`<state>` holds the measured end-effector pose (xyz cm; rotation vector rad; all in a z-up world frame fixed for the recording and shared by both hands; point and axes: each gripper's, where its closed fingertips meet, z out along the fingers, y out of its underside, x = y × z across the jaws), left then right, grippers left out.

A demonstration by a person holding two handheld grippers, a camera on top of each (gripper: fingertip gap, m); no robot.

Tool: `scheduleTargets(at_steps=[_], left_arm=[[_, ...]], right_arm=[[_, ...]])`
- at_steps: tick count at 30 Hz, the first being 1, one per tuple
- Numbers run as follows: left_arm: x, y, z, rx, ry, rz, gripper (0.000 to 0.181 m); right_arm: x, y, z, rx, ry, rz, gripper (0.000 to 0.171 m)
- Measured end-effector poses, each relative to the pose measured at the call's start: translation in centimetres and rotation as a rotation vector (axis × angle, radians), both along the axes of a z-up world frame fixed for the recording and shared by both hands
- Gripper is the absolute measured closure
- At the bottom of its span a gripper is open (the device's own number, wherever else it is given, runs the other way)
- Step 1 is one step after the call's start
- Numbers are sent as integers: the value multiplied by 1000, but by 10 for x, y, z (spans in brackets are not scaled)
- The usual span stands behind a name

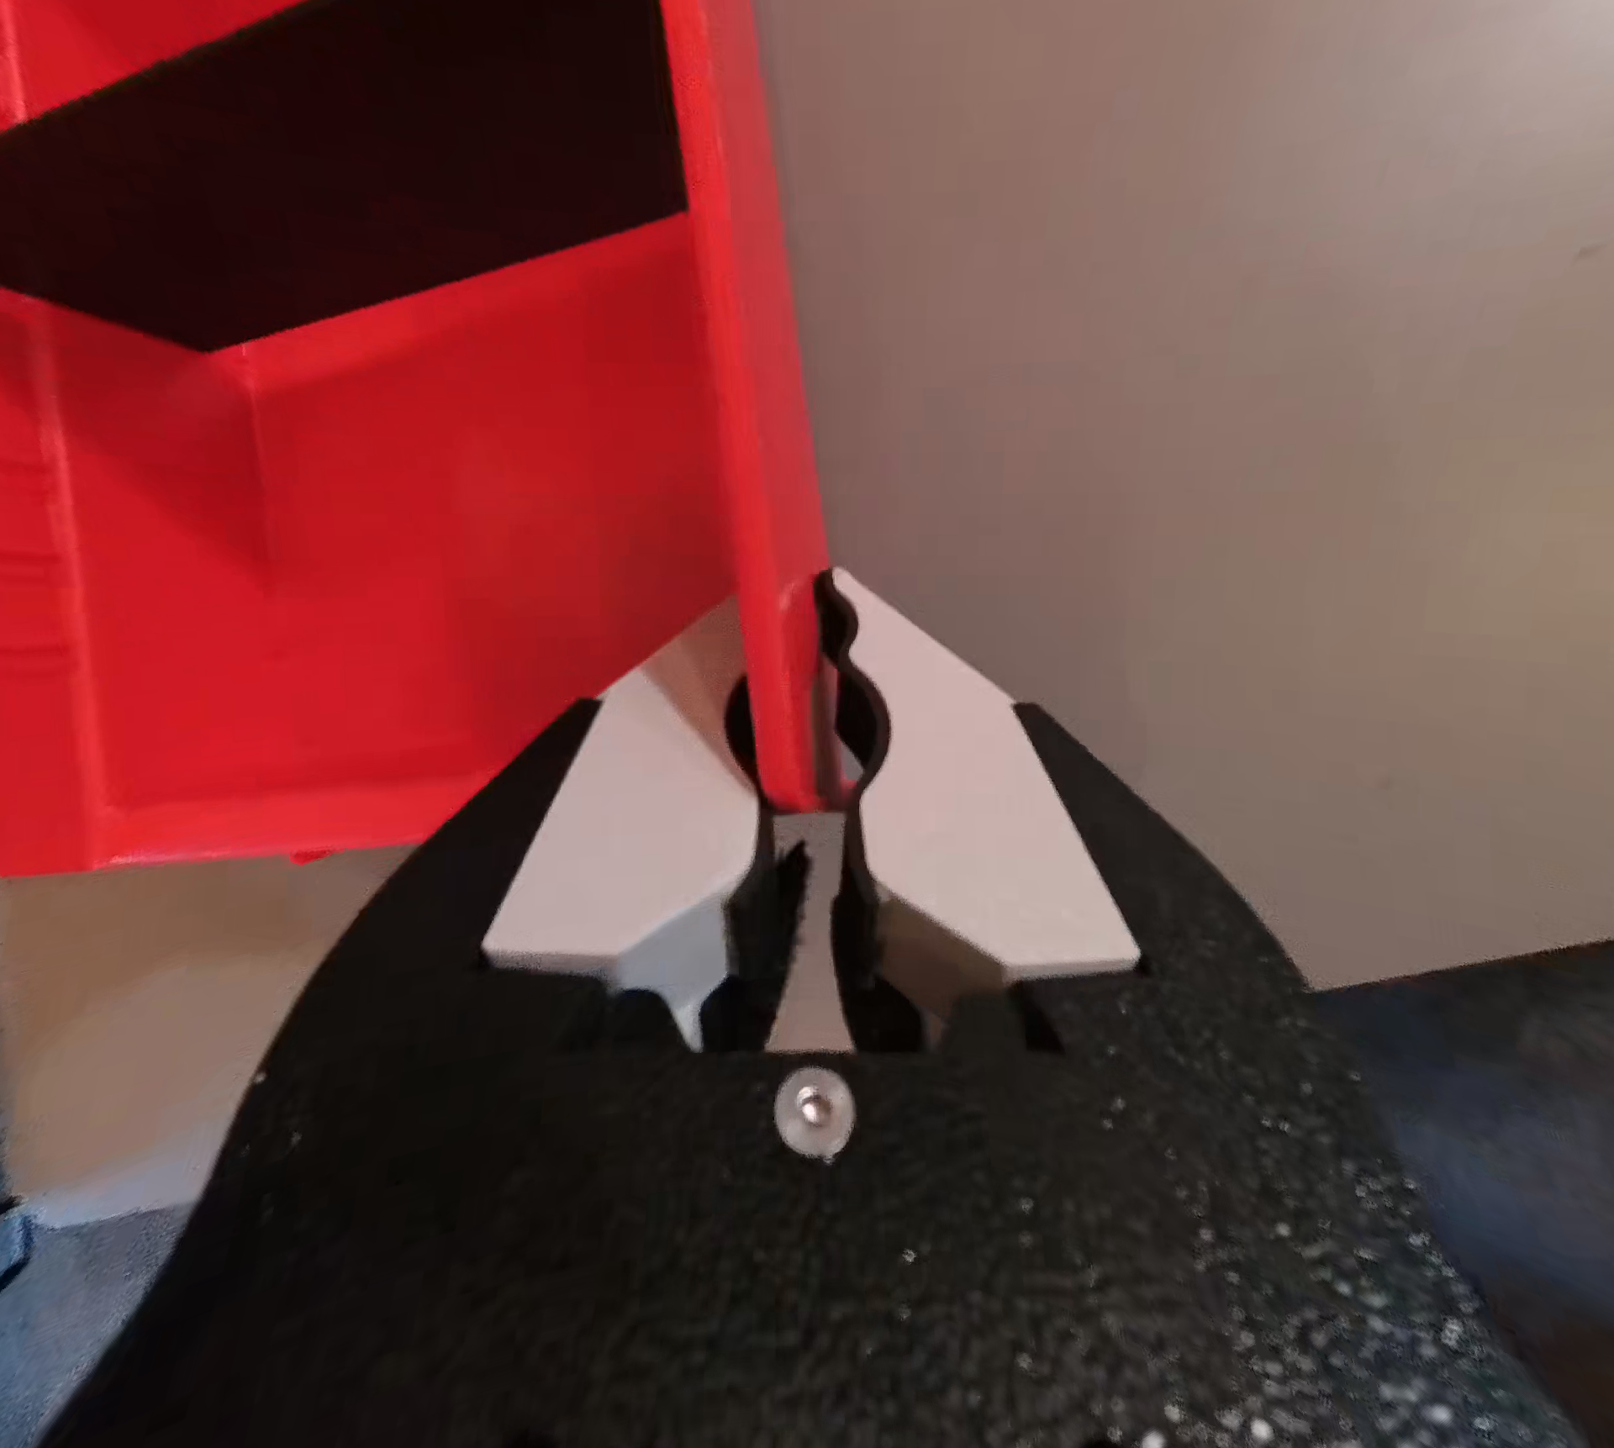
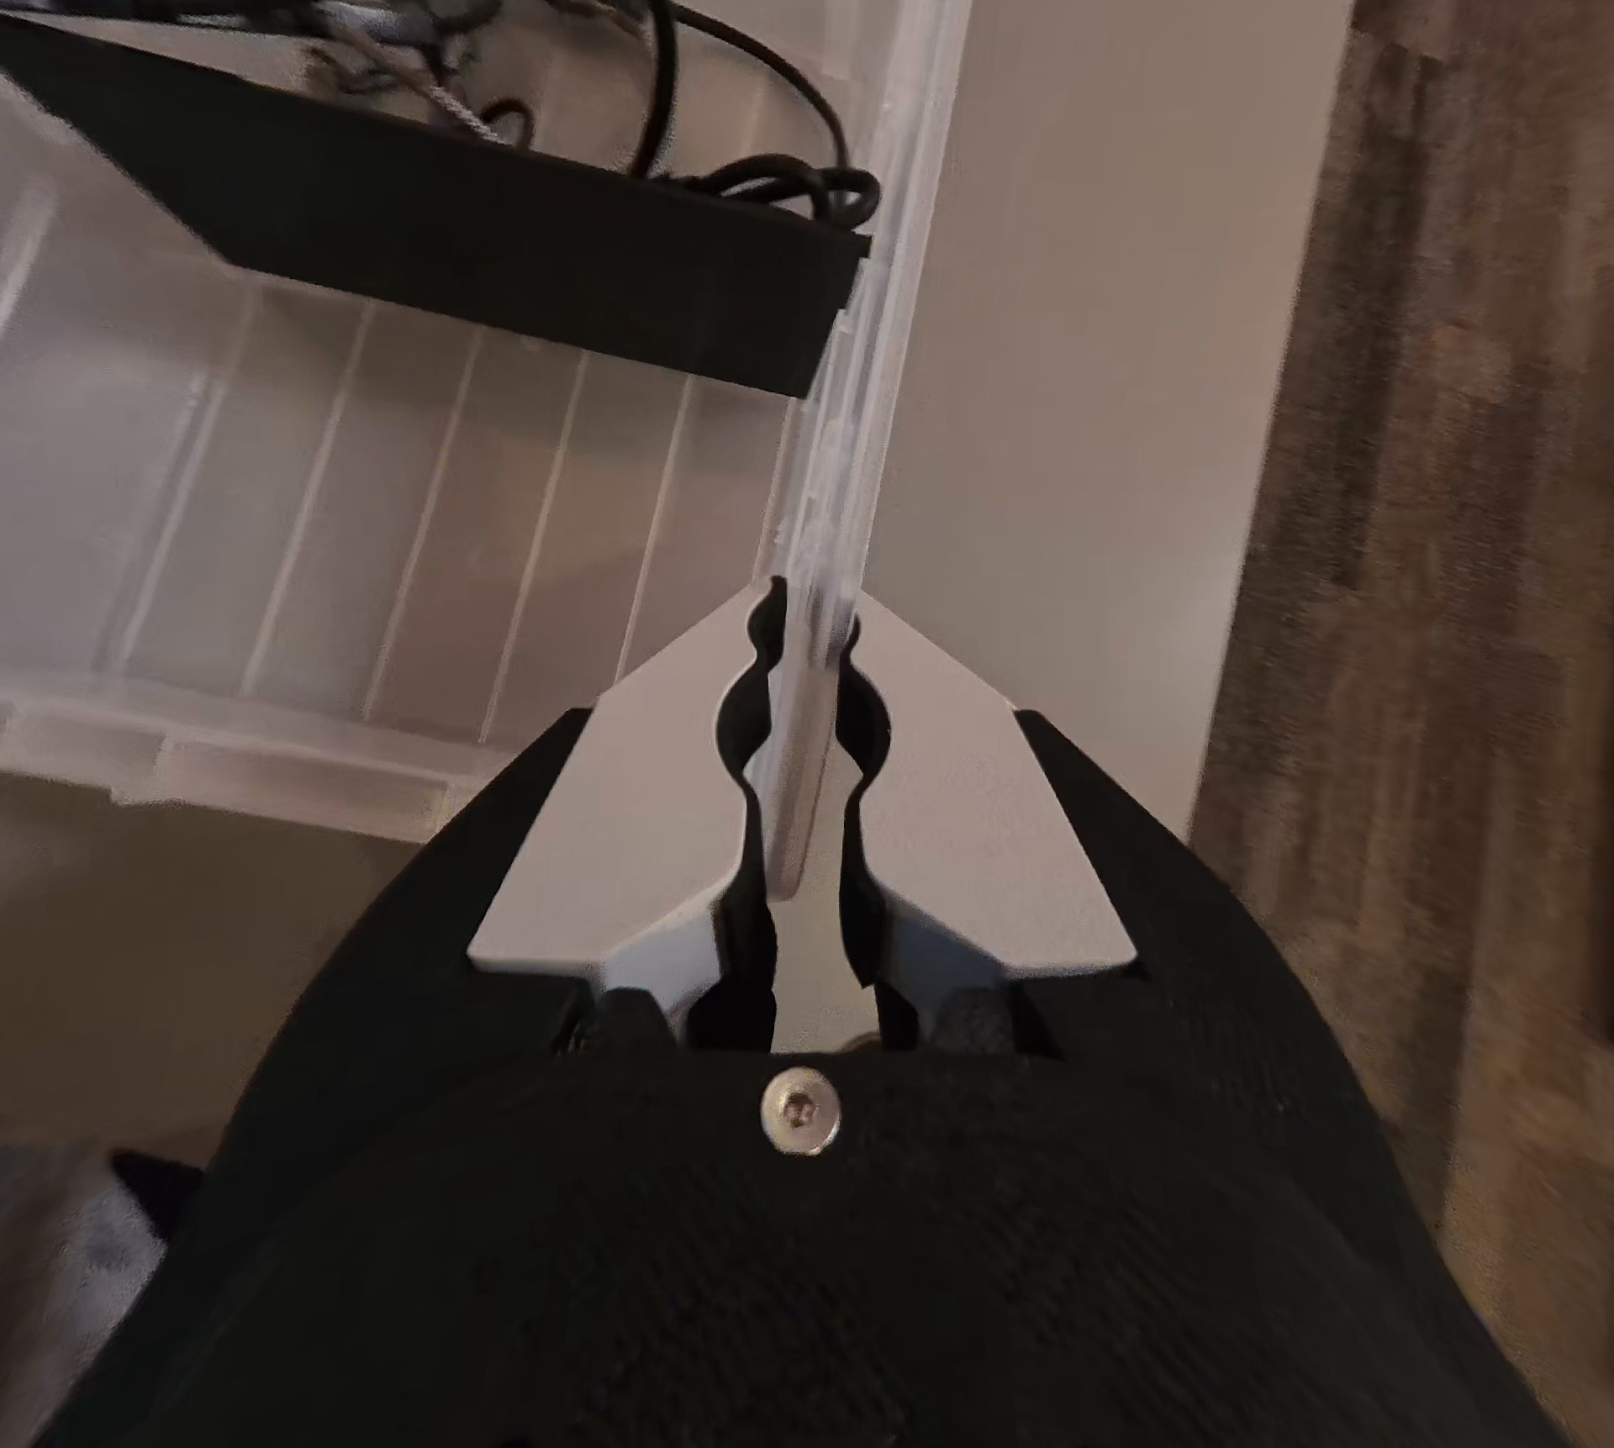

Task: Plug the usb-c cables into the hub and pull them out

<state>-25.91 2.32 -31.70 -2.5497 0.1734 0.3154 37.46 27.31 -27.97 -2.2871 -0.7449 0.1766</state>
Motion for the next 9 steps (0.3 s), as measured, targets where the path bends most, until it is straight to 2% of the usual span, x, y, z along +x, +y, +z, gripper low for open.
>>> scheduleTargets(at_steps=[1, 9], left_arm=[[0, 0, 2, 27, -12, 9, 179], [6, -26, 17, 94, -39, 6, 179]], right_arm=[[-5, -1, 0, 3, 29, 12, 165], [-45, 0, 2, 48, 103, 55, 165]])
